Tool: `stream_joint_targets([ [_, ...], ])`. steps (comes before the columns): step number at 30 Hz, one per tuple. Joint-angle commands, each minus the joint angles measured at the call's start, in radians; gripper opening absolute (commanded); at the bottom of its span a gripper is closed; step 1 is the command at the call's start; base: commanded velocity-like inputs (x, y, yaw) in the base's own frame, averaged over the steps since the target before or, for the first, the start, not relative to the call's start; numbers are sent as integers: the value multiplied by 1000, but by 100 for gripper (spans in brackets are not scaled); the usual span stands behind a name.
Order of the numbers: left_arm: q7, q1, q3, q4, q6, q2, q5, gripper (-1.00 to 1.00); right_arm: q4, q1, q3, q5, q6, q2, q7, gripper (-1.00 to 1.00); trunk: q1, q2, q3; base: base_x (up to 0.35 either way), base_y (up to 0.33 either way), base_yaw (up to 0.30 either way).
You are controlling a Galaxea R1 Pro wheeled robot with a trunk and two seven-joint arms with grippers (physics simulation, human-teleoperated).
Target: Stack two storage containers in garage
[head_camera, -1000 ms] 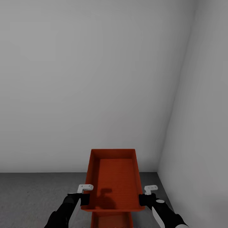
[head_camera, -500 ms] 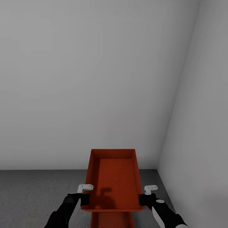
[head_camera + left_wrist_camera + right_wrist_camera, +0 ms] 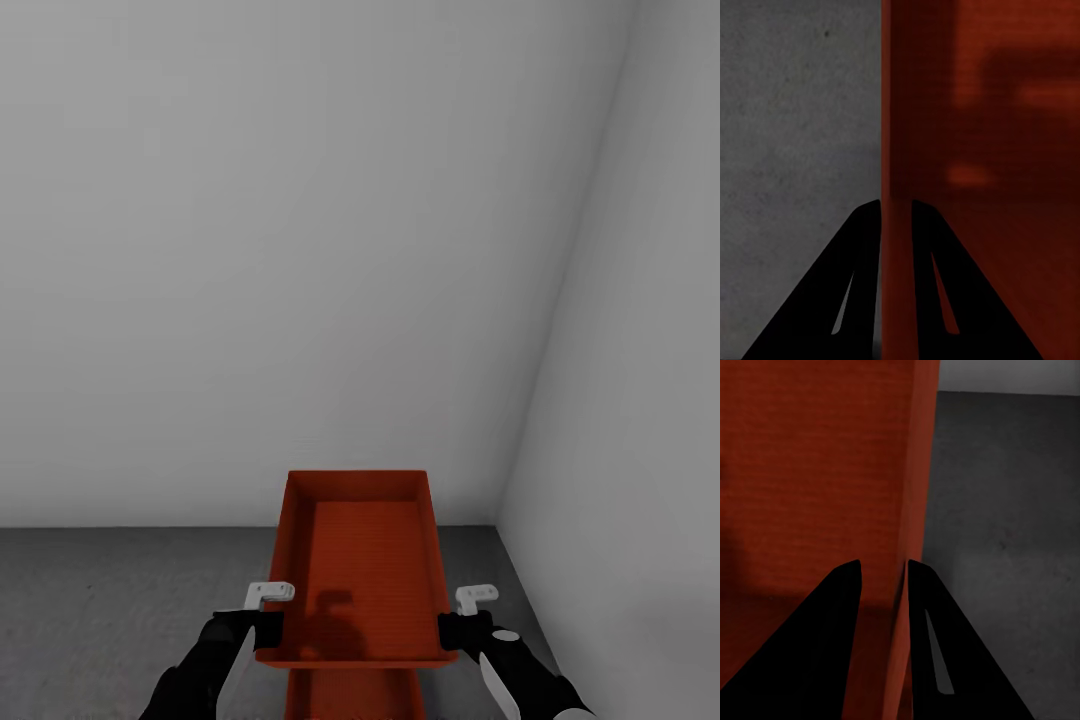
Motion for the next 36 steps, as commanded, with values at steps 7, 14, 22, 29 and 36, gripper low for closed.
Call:
stream_joint_targets([
  [7, 2, -1, -5, -3, -75, -11, 17, -100, 1, 0, 29, -8, 6, 29, 2, -100, 27, -50, -35, 0, 0, 0],
  [14, 2, -1, -5, -3, -75, -11, 17, -100, 1, 0, 29, -8, 6, 29, 2, -100, 54, -99, -68, 0, 0, 0],
  [22, 2, -1, -5, -2, -75, -11, 17, -100, 1, 0, 29, -8, 6, 29, 3, -100, 85, -155, -106, 0, 0, 0],
  [29, 2, -1, -5, -2, -75, -11, 17, -100, 1, 0, 29, -8, 6, 28, 3, -100, 111, -204, -139, 0, 0, 0],
  [36, 2, -1, -5, -3, -75, -11, 17, -100, 1, 0, 29, -8, 6, 27, 3, -100, 138, -253, -172, 0, 0, 0],
])
